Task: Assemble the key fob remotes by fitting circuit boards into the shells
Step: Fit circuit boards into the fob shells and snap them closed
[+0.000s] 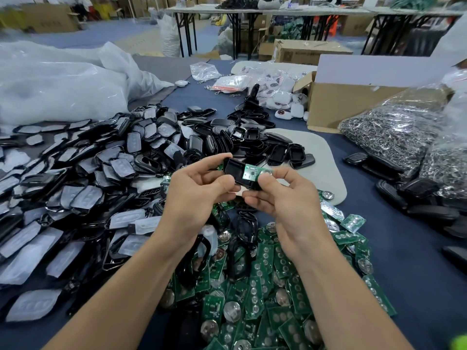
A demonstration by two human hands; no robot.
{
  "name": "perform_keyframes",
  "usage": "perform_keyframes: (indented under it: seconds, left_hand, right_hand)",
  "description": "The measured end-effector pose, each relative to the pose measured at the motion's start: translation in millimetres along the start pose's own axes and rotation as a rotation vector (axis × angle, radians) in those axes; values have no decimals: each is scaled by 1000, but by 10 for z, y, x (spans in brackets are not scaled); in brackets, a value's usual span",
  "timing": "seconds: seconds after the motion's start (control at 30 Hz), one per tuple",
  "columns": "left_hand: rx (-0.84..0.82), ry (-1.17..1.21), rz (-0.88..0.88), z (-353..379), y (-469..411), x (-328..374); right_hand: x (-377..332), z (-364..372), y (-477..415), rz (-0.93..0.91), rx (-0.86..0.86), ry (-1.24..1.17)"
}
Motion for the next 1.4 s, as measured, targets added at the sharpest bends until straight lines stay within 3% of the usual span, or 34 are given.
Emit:
perform_keyframes:
  seconds: [0.17,0.3,0.5,0.67,0.87,1.1,1.4]
  left_hand:
    - [130,43,8,-39,7,28]
    - [197,-22,47,-116,-18,56]
    - [117,-102,28,-72,-26,8]
    - [-143,-186,44,55,30,7]
    - [28,-136,-33,-52,1,-81]
    - [51,-95,-66,-87,-27,-98]
    - [-6,-123,-91,-48,-20,-108]
  right_hand:
    - [74,98,29,64,-107,25]
    - [25,58,3,-66,-42,157]
    - [-10,40,10,-145,-41,256]
    - [-47,-50,11,-192,85,256]
    - [-69,-154,22,-166,201,212]
    - [-216,-86,20,-246,64,15]
    - [-304,-66,89,-458,115,366]
Point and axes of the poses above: each hand's wrist, its own y-axis away from the middle knuckle, its own z-axis out of the palm, x = y × z, the point moved 6 cm from there along -y, towards the middle knuckle, and after that the axes turned 1 degree about z, right-handed, at the moved point
